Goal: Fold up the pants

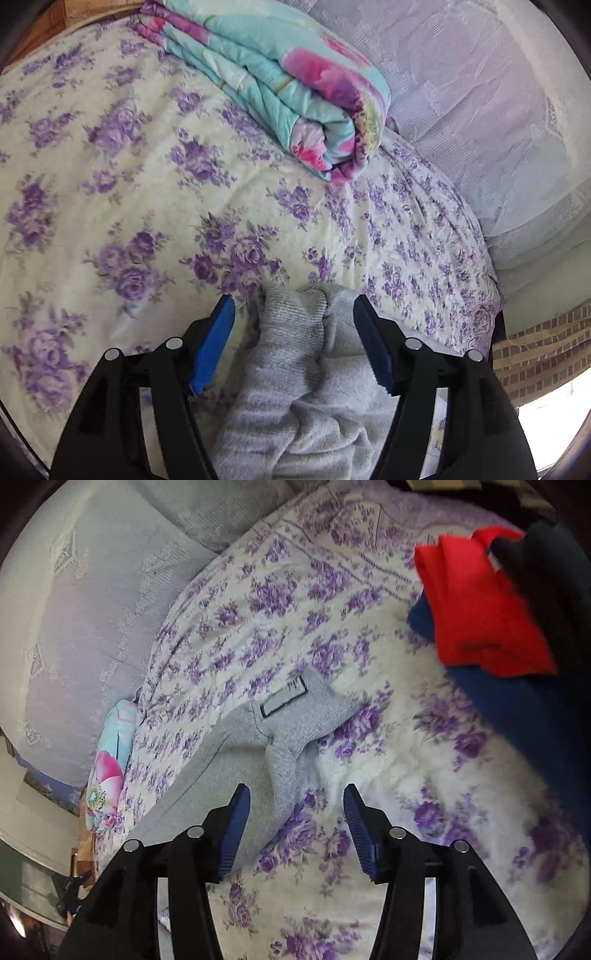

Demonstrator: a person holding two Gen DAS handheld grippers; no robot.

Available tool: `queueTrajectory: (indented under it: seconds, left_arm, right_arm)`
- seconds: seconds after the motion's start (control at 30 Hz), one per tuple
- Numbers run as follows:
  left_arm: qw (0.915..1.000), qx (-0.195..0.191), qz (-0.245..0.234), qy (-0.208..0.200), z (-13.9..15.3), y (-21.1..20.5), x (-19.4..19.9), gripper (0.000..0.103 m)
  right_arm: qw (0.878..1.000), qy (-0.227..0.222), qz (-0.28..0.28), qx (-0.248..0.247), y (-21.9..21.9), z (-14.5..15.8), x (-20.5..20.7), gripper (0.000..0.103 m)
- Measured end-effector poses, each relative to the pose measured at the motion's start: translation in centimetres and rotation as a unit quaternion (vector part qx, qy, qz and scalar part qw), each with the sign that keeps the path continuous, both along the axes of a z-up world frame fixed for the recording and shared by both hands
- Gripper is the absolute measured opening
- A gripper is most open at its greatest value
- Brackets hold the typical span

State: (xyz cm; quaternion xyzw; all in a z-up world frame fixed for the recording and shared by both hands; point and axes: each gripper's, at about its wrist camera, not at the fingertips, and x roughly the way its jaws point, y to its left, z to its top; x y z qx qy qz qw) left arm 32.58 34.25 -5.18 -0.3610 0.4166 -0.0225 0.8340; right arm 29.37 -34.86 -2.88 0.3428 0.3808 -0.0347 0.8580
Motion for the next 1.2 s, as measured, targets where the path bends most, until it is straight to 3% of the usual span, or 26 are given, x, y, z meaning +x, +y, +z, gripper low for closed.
queueTrajectory:
  seconds: [0.1,0.23,0.33,0.43,0.5,0.53,0.6,0.7,0.73,0.77,0.8,0.83,0.87,0.97,1.2]
  left_arm:
    - [0.9991,0.029,-0.013,-0.029,2.4,-1.2,-2.9,0.065]
    - [0.9900,0.100,-0.090,-0.043,3.5,-6.9,-5.5,0.068]
    - [0.9797,0.146,-0.136,-0.019,1.5,-10.6,-6.1,0.070]
    - [0.9739,0.182,-0.131,0.036,-2.0,-11.0,-5.7,0.068]
    - [0.9743,0.188,-0.121,0.028,-2.9,-10.1,-6.5,0.058]
    - [0.9738,0.191,-0.121,0.023,-2.8,-9.8,-7.2,0.054]
    - [0.9744,0.190,-0.118,0.021,-2.6,-9.0,-8.3,0.051]
    - [0.9838,0.152,-0.094,0.008,-1.8,-7.6,-10.0,0.044]
    - [0.9868,0.137,-0.087,0.001,-1.2,-7.2,-10.5,0.046]
    - [0.9878,0.131,-0.084,-0.011,-0.3,-7.1,-10.8,0.056]
    - [0.9865,0.143,-0.076,-0.021,0.7,-7.0,-11.0,0.066]
    - [0.9834,0.168,-0.060,-0.031,1.7,-7.0,-11.1,0.085]
    - [0.9793,0.193,-0.046,-0.041,2.6,-7.1,-10.9,0.093]
    - [0.9716,0.230,-0.037,-0.044,4.0,-6.8,-8.6,0.093]
    - [0.9805,0.189,-0.051,-0.016,1.7,-5.8,-2.1,0.095]
  right_arm:
    - [0.998,-0.045,0.032,-0.021,2.7,2.8,-1.4,0.054]
    - [0.988,-0.069,0.135,-0.033,9.6,4.3,-1.2,0.054]
    - [0.979,-0.054,0.193,-0.028,14.4,3.1,0.3,0.060]
    - [0.971,0.003,0.237,-0.041,17.8,-0.3,2.3,0.065]
    - [0.968,0.032,0.243,-0.044,18.0,-3.0,3.1,0.065]
    - [0.969,0.013,0.244,-0.036,17.6,-3.3,2.8,0.063]
    - [0.971,0.014,0.239,-0.019,16.9,-3.2,2.5,0.059]
    - [0.972,0.018,0.234,-0.011,16.2,-3.0,2.1,0.059]
    - [0.973,0.017,0.230,-0.012,16.1,-2.7,1.7,0.060]
    - [0.974,0.013,0.226,-0.016,16.1,-2.2,1.3,0.060]
    - [0.974,0.002,0.226,-0.021,16.1,-1.5,1.0,0.060]
    - [0.973,-0.011,0.228,-0.026,16.2,-0.7,0.9,0.060]
    - [0.972,-0.024,0.230,-0.034,16.3,0.1,0.8,0.060]
    - [0.970,-0.052,0.232,-0.056,16.7,2.2,0.7,0.061]
    - [0.969,-0.046,0.231,-0.077,17.3,2.4,0.4,0.074]
